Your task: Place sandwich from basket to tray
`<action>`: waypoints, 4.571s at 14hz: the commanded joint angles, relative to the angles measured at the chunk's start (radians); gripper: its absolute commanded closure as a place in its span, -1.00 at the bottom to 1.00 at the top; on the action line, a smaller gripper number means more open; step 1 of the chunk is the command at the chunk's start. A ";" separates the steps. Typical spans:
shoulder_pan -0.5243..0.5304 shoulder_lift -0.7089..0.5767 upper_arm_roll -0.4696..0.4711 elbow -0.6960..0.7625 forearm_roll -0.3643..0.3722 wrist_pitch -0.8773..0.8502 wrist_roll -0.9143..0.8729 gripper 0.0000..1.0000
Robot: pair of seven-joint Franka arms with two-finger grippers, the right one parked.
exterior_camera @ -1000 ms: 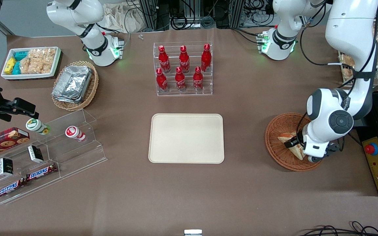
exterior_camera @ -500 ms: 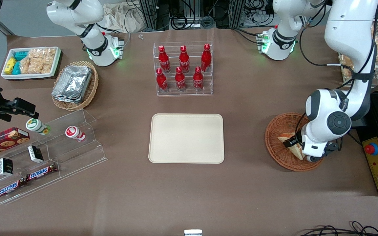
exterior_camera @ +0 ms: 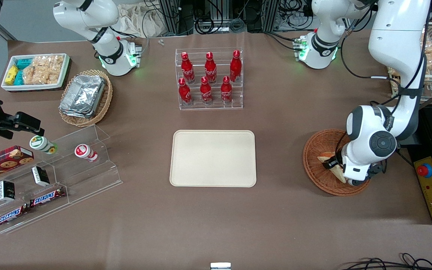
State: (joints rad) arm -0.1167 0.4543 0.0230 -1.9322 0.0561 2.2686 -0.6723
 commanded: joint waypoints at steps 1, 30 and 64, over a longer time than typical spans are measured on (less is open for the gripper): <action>-0.012 0.003 0.000 -0.004 0.021 0.028 -0.088 0.76; -0.208 -0.010 -0.388 0.137 -0.068 -0.081 -0.121 1.00; -0.236 -0.134 -0.098 0.384 -0.076 -0.505 0.135 -1.00</action>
State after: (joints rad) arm -0.3472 0.3831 -0.1294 -1.5072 0.0224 1.7779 -0.6002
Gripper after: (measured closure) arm 0.000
